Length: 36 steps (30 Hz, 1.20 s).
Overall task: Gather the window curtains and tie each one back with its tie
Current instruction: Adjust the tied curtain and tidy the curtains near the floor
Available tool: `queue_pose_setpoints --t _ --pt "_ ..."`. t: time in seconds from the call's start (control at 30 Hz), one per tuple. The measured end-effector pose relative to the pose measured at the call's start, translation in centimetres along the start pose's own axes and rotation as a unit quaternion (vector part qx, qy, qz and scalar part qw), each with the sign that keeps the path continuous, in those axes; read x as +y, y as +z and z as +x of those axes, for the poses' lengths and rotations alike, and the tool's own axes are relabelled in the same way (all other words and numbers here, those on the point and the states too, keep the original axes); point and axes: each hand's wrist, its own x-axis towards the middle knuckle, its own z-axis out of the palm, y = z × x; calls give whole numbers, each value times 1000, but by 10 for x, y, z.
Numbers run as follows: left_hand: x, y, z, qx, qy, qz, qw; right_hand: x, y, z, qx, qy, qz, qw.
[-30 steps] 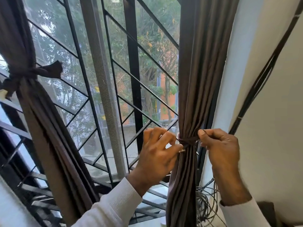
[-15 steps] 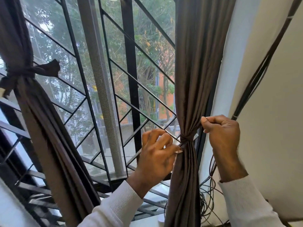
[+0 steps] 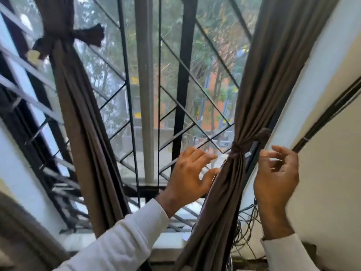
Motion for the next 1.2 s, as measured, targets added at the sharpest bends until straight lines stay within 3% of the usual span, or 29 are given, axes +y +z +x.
queue_pose_setpoints --t 0.1,0.3,0.43,0.57,0.8,1.2 --pt "-13 8 -45 -18 -77 26 997 17 -4 -39 -28 -11 22 999" --pt "-20 15 -144 -90 -204 76 972 55 -17 -109 -182 3 5 983" --pt "-17 8 -208 -124 -279 119 945 83 -21 -167 -283 4 -21 959" --pt "-25 6 -266 -152 -367 137 907 123 -11 -233 -377 65 -81 920" --pt "-83 49 -348 -215 -457 123 854 213 40 -304 -396 116 -161 897" --pt "-244 179 -463 -346 -482 97 799 448 120 -422 -429 221 -278 830"
